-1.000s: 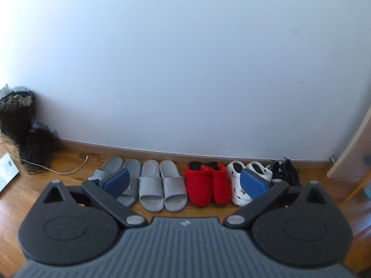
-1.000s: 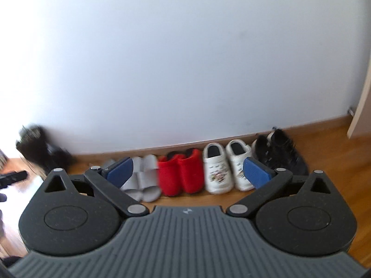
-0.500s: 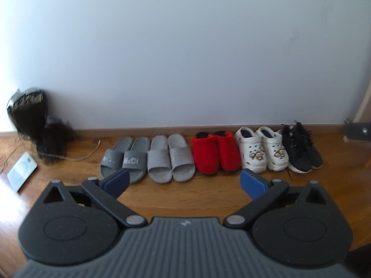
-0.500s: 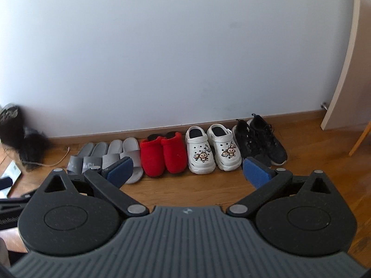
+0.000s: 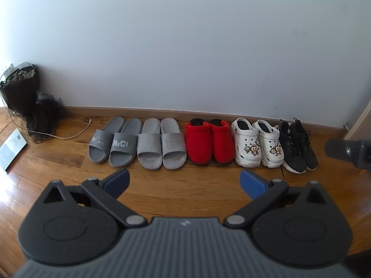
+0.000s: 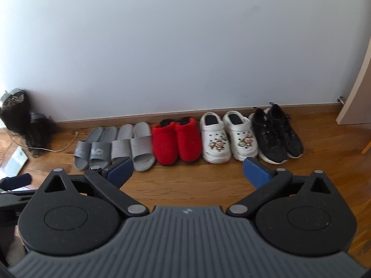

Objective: Organize scattered shoes

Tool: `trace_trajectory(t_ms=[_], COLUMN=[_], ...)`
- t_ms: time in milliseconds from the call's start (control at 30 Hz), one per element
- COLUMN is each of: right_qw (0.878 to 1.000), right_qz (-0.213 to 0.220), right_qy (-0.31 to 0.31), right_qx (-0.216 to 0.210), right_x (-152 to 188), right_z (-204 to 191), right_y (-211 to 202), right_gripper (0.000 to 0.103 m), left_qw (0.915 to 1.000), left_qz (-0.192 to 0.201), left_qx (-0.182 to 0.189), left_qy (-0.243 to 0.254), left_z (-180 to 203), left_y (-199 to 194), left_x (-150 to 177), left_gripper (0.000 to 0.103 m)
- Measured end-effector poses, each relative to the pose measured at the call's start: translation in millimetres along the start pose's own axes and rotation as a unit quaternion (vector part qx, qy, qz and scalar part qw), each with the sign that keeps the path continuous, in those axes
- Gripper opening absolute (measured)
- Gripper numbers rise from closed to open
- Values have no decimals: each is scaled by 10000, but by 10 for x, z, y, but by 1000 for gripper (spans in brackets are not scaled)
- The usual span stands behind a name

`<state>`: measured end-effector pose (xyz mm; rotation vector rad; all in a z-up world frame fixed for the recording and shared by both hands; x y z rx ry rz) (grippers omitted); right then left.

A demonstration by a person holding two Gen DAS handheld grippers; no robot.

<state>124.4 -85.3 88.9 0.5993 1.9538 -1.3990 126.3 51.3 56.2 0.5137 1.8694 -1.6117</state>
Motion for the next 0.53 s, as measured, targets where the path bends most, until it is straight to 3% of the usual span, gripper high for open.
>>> trace_trajectory(t_ms=[533], right_qw=[9995], right_qz=[-280], right_qy=[-81], right_qx=[109], right_x=[76], right_z=[-179], right_y=[212], right_gripper=[102], left_qw=[10000], left_qz=[13], left_qx=[-94], left_qy=[7], left_z=[-141], left_y=[8], left_x=[-19], left_gripper=[103])
Point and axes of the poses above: each gripper's, at about its wrist camera, not at the fingertips, and y roughly the way its jaws point, z to its right, x to its underside, the point moved 6 cm from there along y, roughly the way its jaws point, and after that the axes turned 7 degrees about -x, right-handed, at the moved point
